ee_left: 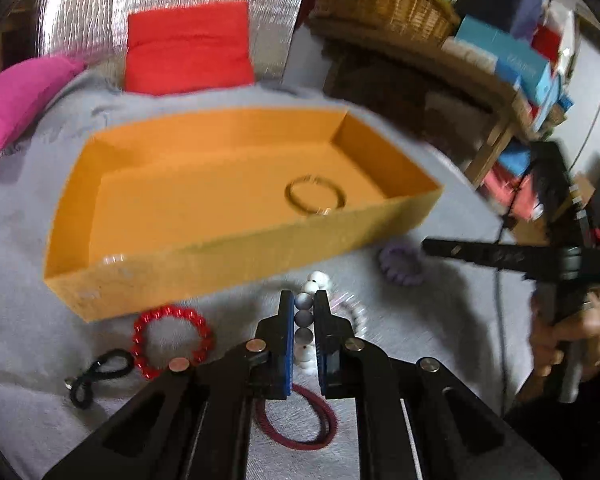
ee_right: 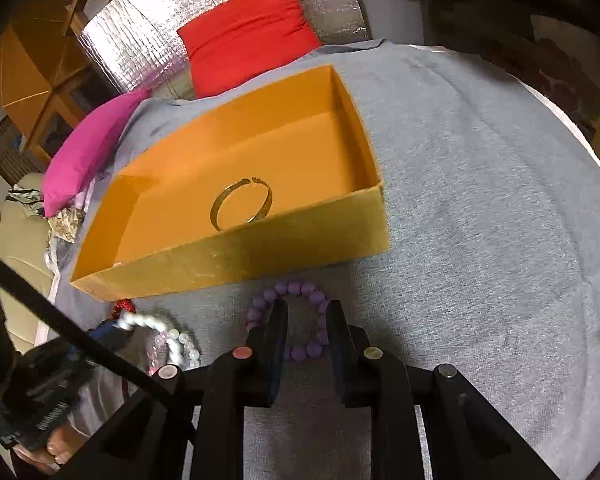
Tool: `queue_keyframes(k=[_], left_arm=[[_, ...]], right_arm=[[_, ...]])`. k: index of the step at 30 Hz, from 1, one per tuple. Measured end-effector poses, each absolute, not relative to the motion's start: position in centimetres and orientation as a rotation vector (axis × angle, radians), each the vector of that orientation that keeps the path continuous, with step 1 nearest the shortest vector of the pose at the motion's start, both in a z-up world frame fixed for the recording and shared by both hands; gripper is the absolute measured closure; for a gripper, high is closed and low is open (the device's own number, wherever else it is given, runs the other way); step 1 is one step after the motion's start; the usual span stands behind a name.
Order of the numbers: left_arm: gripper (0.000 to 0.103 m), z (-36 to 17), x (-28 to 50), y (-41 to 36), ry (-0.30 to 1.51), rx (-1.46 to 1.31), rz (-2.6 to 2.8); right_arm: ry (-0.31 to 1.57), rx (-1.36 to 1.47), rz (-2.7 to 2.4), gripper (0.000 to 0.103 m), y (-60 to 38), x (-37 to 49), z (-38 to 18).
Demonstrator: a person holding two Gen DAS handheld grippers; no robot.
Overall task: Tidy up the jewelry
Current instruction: 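Grasp the large white bead bracelet with the left tool while the right tool grasps the purple bead bracelet, then carry both bracelets over the orange box and open both tools to release them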
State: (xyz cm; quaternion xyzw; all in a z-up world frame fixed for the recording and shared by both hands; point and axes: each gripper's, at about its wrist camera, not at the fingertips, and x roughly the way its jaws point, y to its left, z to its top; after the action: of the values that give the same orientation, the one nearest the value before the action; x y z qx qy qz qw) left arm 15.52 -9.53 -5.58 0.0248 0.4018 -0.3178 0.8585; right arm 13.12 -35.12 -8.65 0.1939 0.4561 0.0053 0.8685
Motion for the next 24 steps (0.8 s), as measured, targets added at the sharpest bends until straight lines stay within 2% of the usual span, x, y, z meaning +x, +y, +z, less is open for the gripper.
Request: queue_keyframes(k=[3, 5, 6, 7, 11, 12, 15, 16, 17, 18, 19, 24], left_arm=[[0.094, -4.4, 15.1, -8.9, 0.814, 0.017, -0.694], [0.094, -4.1, 15.0, -8.3, 0.799, 0.008, -0.7], [0.094, -4.0, 15.0, -8.1, 0.797, 0.002, -0.699], [0.094, -3.9, 15.1, -7.9, 0.797, -0.002, -0.697], [0.094, -3.7, 15.1, -8.0, 0.793, -0.013, -0.682], [0.094, -3.5, 15.1, -7.3, 0.791, -0.016, -0.68], [0.094, -3.3, 14.9, -6.8, 0.786, -0.02, -0.673], [0.094, -3.2, 14.9, -6.6, 0.785, -0.023, -0.67], [0.094, -3.2, 14.9, -6.5, 0.784, -0.024, -0.667], [0.094, -3.2, 14.9, -6.3, 0.782, -0.028, -0.661], [0.094, -3.2, 15.0, -6.1, 0.78, -0.033, -0.657], [0.094, -2.8, 15.0, -5.2, 0.762, -0.043, -0.649]], right_arm=[[0.947, 0.394, -0.003, 0.08, -35.1, 12.9, -8.4], [0.961, 0.372, 0.007, 0.054, -34.6, 13.1, -8.3], [0.979, 0.36, 0.013, 0.026, -34.4, 13.3, -8.4], [0.978, 0.347, 0.015, 0.022, -33.9, 13.4, -8.5], [0.969, 0.249, 0.035, 0.022, -31.7, 14.0, -9.1], [0.988, 0.223, 0.033, 0.024, -31.1, 14.3, -9.7], [1.021, 0.121, -0.012, 0.047, -29.6, 15.0, -11.1], [1.007, 0.089, -0.022, 0.064, -29.3, 15.0, -10.9], [1.003, 0.08, -0.019, 0.074, -29.1, 14.9, -10.7], [1.0, 0.093, -0.02, 0.09, -29.2, 14.8, -10.5], [0.997, 0.118, -0.025, 0.093, -29.5, 14.6, -10.4], [0.968, 0.171, 0.018, 0.093, -30.3, 13.8, -9.1]])
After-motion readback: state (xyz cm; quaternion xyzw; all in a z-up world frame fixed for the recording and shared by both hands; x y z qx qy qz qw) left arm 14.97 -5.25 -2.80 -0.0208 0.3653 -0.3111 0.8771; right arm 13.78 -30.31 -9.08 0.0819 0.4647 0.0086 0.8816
